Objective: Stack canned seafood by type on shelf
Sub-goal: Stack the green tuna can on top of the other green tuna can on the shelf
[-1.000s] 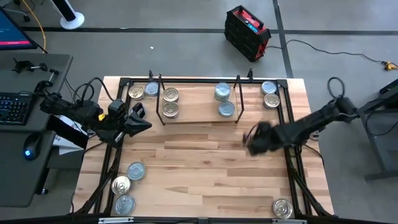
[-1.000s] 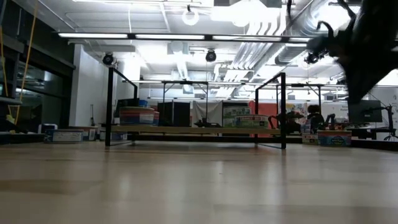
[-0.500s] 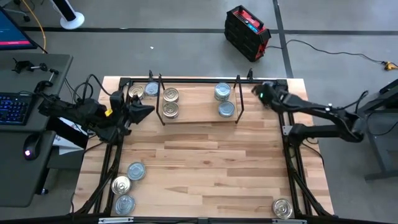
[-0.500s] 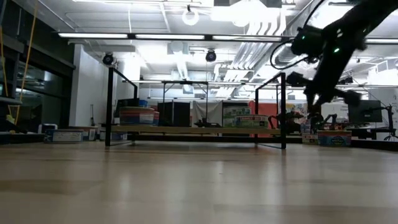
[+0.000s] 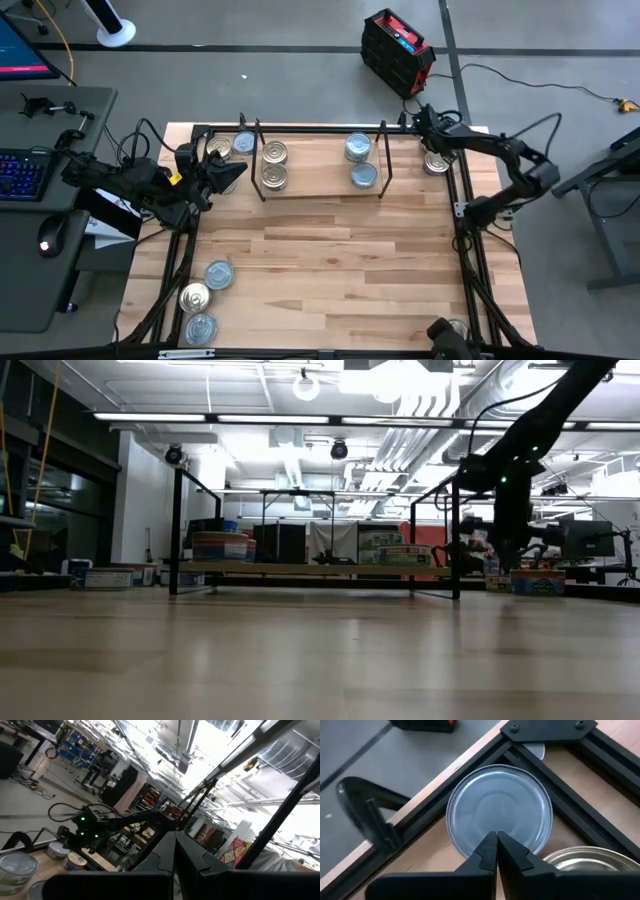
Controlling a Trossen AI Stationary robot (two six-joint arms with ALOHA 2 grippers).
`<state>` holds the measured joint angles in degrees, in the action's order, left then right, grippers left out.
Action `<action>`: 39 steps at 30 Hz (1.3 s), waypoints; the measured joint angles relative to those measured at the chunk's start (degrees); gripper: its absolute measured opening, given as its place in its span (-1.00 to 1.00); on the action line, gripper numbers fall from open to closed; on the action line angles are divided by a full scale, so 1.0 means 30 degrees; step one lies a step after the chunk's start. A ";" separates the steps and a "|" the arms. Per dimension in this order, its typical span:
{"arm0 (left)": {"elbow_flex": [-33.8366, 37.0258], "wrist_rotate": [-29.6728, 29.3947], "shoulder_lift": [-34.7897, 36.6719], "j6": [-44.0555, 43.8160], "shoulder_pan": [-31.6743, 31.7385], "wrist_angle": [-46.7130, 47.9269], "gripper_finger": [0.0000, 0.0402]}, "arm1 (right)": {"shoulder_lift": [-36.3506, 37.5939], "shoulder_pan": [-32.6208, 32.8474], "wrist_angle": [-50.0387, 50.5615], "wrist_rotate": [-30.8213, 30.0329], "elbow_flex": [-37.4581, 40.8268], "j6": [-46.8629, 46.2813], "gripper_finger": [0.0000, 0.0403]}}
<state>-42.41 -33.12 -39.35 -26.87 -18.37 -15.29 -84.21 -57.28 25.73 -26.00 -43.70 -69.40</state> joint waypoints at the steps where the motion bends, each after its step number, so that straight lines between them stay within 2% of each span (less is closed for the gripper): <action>1: 0.0000 0.0000 0.0000 0.0000 0.0000 0.0000 -1.00 | -0.0372 0.0092 0.0301 -0.0179 -0.0286 -0.0132 -1.00; 13: 0.0000 0.0000 0.0000 0.0459 0.0000 0.0067 -1.00 | -0.2804 0.0575 0.2142 -0.2199 -0.1587 -0.1388 -1.00; 17: 0.0000 0.0000 0.0000 0.0477 0.0000 0.0238 -1.00 | -0.3017 0.0685 0.2597 -0.2120 -0.1700 -0.0878 -1.00; 23: 0.0000 0.0001 0.0000 0.1076 0.0000 0.0569 -1.00 | -0.2953 0.1157 0.3226 -0.0513 -0.1778 0.1836 -1.00; 31: 0.0000 0.0007 -0.0007 0.1479 -0.0002 0.0767 -1.00 | -0.2879 0.2219 0.4236 0.2929 -0.1848 0.8330 -1.00; 39: 0.0000 0.0044 0.0000 0.1479 -0.0007 0.0772 -1.00 | -0.2404 0.2377 0.7231 0.3922 -0.1834 1.0285 -1.00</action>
<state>-42.41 -32.99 -39.35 -22.44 -18.39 -12.97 -91.42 -50.15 47.42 -14.24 -49.20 -38.55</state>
